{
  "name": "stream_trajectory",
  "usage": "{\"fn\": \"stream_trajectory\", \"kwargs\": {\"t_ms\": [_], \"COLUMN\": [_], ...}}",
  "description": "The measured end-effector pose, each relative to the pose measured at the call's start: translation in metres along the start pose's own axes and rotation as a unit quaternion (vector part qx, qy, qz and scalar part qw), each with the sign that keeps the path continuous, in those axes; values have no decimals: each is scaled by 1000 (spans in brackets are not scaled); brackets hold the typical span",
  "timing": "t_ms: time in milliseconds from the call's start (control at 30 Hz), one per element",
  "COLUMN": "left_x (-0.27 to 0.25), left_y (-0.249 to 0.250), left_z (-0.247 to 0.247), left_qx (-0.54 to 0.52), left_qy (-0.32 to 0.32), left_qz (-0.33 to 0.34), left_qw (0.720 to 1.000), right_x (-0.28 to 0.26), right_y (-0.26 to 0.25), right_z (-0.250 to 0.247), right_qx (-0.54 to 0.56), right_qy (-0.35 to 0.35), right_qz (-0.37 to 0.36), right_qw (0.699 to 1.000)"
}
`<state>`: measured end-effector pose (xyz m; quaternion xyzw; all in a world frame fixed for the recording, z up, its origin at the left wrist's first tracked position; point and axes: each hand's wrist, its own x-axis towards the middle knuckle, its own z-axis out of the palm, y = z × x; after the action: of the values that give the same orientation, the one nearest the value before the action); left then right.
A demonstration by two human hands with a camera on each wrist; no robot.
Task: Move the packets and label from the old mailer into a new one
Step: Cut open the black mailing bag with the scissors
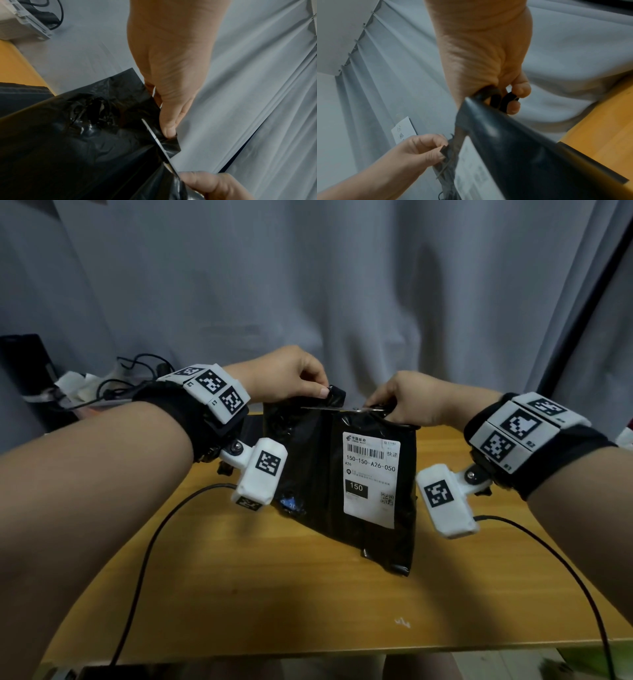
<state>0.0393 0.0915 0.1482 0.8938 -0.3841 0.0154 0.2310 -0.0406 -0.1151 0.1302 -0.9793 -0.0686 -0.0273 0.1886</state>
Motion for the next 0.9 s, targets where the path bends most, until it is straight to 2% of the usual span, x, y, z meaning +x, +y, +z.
{"fn": "stream_trajectory", "kwargs": {"t_ms": [100,300,633,900], "left_x": [-2,-3,-4,-6], "left_y": [1,0,2,4], "left_z": [0,0,0,-2], "left_qx": [-9,14,24,24], "left_qy": [-4,14,31,35], "left_qz": [-7,-21,-44,-45], "left_qw": [1000,1000,998,998], "right_x": [-3,-5,-11,-7], "right_y": [-1,-8,-13,-9], "right_z": [2,0,-1,1], "right_qx": [-11,-76,-104,-100], "right_qy": [0,-66,3,-2], "right_qz": [-8,20,17,22], "right_qw": [1000,995,994,995]}}
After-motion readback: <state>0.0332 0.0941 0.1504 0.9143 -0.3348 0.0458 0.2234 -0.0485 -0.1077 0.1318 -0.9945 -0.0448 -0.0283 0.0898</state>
